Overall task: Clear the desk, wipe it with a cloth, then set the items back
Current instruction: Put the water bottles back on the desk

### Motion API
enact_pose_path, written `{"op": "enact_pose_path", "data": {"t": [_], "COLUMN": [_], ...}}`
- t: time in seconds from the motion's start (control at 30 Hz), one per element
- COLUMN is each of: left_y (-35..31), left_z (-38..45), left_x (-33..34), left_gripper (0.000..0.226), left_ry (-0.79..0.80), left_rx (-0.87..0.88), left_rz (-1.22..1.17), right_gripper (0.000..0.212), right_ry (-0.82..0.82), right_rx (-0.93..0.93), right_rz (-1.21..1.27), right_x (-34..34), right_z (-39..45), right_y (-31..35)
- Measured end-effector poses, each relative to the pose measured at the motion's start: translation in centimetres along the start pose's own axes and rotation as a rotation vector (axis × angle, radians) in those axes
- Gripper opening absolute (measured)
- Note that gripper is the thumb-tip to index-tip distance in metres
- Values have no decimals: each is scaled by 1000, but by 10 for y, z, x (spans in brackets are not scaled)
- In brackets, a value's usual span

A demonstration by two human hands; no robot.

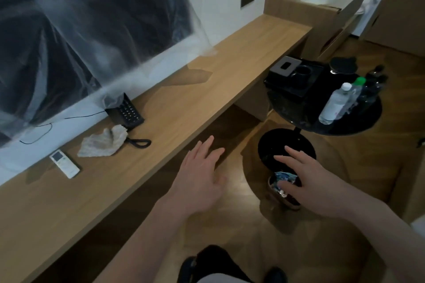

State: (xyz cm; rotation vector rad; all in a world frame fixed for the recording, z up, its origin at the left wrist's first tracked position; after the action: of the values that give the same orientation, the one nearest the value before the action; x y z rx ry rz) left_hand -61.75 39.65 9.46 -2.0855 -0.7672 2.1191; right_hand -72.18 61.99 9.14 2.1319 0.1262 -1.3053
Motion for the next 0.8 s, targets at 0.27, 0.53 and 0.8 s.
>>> {"op": "enact_pose_path", "data": {"t": [0.27, 0.53, 0.8], "left_y": [-63, -110, -192], "left_z": [29, 127, 230], "left_x": [27, 58, 97], "left_gripper": [68, 66, 70], "left_ry": [-18, -1, 65], "left_rx": [-114, -128, 71], "left_rz": [6, -29, -27], "right_gripper": [68, 71, 63], "right_ry": [36, -14, -109], "right_rx": [-59, -35, 38], "right_rz": [-50, -85, -86], "right_x": [-61, -117, -170], "right_z": [29, 90, 134], "right_y": [-69, -141, -220]}}
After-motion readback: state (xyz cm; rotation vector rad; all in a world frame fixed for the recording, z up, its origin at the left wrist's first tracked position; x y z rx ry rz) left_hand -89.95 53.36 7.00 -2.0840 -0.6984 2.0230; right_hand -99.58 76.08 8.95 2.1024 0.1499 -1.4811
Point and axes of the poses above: each hand's wrist, its own z-axis towards the middle knuckle, its own x-axis out of the palm, y = z × x, the point moved 6 cm from there along z, towards the middle knuckle, and after that the axes turned 10 degrees about -y, right-handed, at the moved point
